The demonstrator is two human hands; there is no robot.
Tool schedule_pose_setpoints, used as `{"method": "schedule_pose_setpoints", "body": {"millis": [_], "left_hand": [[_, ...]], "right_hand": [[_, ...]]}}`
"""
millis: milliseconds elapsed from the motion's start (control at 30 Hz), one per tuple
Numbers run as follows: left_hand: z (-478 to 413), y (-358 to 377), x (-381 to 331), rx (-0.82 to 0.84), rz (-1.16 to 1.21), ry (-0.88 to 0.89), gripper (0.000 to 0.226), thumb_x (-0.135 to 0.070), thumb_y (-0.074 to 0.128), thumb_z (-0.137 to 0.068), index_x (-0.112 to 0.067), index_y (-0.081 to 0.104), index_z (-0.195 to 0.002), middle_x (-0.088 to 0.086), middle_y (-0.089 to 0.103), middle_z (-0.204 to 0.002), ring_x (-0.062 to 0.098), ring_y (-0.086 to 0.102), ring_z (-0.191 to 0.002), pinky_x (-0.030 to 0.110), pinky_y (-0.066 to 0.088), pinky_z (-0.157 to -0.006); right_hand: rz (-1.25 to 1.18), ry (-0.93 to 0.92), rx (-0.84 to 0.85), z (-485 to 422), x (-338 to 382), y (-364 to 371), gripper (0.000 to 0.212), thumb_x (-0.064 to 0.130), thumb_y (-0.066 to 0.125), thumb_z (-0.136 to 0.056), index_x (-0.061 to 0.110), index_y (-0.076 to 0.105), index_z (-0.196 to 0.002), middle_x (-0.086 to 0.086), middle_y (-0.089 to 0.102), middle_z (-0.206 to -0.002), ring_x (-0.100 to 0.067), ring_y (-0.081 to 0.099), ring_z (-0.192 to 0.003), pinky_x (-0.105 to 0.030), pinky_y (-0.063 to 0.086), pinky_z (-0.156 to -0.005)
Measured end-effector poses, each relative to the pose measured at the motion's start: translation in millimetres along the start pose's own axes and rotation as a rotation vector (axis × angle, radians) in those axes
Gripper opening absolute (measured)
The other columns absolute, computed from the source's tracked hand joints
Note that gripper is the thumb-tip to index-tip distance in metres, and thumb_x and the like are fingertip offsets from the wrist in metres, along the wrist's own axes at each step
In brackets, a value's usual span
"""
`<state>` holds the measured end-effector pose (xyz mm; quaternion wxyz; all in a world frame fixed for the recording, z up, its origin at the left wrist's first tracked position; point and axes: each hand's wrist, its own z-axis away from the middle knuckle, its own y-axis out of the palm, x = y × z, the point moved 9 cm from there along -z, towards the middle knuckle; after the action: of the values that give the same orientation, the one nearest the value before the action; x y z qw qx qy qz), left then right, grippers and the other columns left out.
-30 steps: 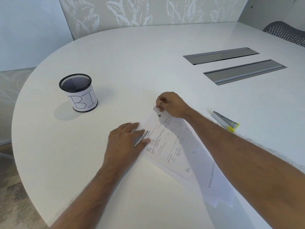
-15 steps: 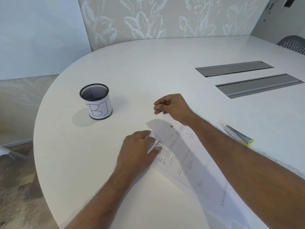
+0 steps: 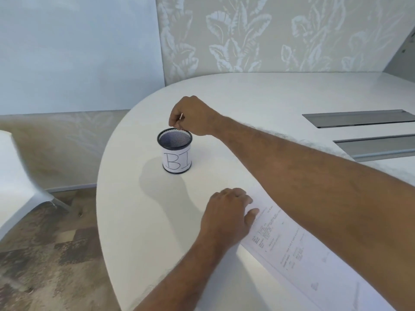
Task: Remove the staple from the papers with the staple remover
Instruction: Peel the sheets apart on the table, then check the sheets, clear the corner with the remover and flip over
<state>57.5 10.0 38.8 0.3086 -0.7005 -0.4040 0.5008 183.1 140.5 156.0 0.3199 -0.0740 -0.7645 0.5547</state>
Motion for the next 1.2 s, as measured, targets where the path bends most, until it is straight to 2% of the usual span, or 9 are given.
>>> {"method": "schedule_pose_setpoints", "body": {"millis": [167, 300, 467, 600, 700, 767, 867, 1000, 1200], "left_hand": [[0, -1, 3, 0.02, -0.011, -0.003, 0.033, -0.039, 0.057, -0.093, -0.019, 0.072, -0.115, -0.003, 0.071, -0.115, 0.023, 0.065, -0.102, 0.037, 0.047, -0.092], [0, 1, 5, 0.047, -0.034, -0.015, 0.035, -0.041, 0.055, -0.094, -0.02, 0.07, -0.117, -0.003, 0.071, -0.114, 0.022, 0.064, -0.102, 0.037, 0.045, -0.092], [1, 2, 15, 0.082, -0.056, -0.082, 0.037, -0.044, 0.055, -0.094, -0.022, 0.069, -0.12, -0.003, 0.069, -0.118, 0.022, 0.063, -0.107, 0.036, 0.045, -0.092], [2, 5, 33, 0.113, -0.045, -0.204, 0.036, -0.042, 0.057, -0.094, -0.02, 0.067, -0.12, 0.0, 0.065, -0.122, 0.022, 0.059, -0.113, 0.034, 0.048, -0.091], [-1, 8, 36, 0.133, -0.003, -0.271, 0.033, -0.039, 0.057, -0.094, -0.018, 0.066, -0.118, 0.002, 0.064, -0.121, 0.023, 0.057, -0.115, 0.036, 0.048, -0.093], [-2, 14, 33, 0.155, 0.054, -0.294, 0.032, -0.038, 0.059, -0.094, -0.017, 0.066, -0.117, 0.001, 0.064, -0.118, 0.021, 0.058, -0.115, 0.036, 0.048, -0.093], [-7, 21, 23, 0.184, 0.094, -0.31, 0.035, -0.04, 0.06, -0.092, -0.018, 0.065, -0.118, 0.001, 0.064, -0.12, 0.02, 0.058, -0.116, 0.038, 0.048, -0.094], [-12, 31, 11, 0.246, -0.053, -0.33, 0.051, -0.051, 0.058, -0.09, -0.018, 0.058, -0.13, 0.004, 0.057, -0.129, 0.025, 0.05, -0.123, 0.04, 0.045, -0.1], [-19, 40, 9, 0.317, -0.112, -0.448, 0.068, -0.062, 0.061, -0.083, -0.014, 0.054, -0.132, 0.012, 0.055, -0.132, 0.032, 0.048, -0.125, 0.043, 0.042, -0.099]], "right_hand": [[0.187, 0.009, 0.075, -10, 3, 11, 0.029, -0.003, 0.058, -0.079, 0.014, 0.08, -0.089, -0.003, 0.077, -0.092, -0.012, 0.063, -0.078, -0.019, 0.044, -0.068], [0.181, 0.013, 0.054, -8, 5, 8, 0.026, -0.003, 0.061, -0.077, 0.012, 0.079, -0.089, -0.004, 0.077, -0.09, -0.009, 0.059, -0.072, -0.016, 0.04, -0.055], [-0.102, 0.043, -0.063, 19, -3, -20, 0.016, -0.001, 0.068, -0.079, 0.004, 0.076, -0.092, -0.005, 0.073, -0.081, 0.001, 0.061, -0.062, -0.006, 0.044, -0.06], [-0.431, 0.138, -0.26, 96, -43, -45, 0.01, 0.01, 0.072, -0.086, 0.003, 0.072, -0.093, -0.023, 0.072, -0.083, -0.023, 0.067, -0.069, -0.032, 0.055, -0.066], [-0.356, 0.321, -0.347, 181, -95, -47, 0.005, 0.011, 0.069, -0.088, 0.01, 0.074, -0.09, -0.012, 0.074, -0.081, -0.027, 0.067, -0.075, -0.034, 0.053, -0.076], [-0.258, 0.506, -0.405, 246, -127, -41, 0.011, 0.01, 0.068, -0.09, 0.017, 0.075, -0.095, -0.002, 0.075, -0.088, -0.019, 0.068, -0.082, -0.025, 0.052, -0.083], [-0.041, 0.695, -0.463, 336, -145, -27, 0.02, 0.013, 0.07, -0.089, 0.015, 0.072, -0.109, -0.002, 0.073, -0.107, -0.02, 0.067, -0.099, -0.011, 0.04, -0.086], [0.095, 0.946, -0.384, 425, -156, 6, 0.061, 0.043, 0.073, -0.084, 0.013, 0.057, -0.134, -0.007, 0.053, -0.145, -0.025, 0.045, -0.136, -0.036, 0.031, -0.113], [0.138, 0.981, -0.262, 441, -152, 35, 0.085, 0.069, 0.056, -0.083, 0.023, 0.035, -0.151, -0.001, 0.019, -0.165, -0.016, 0.013, -0.152, -0.038, 0.008, -0.124]]}}
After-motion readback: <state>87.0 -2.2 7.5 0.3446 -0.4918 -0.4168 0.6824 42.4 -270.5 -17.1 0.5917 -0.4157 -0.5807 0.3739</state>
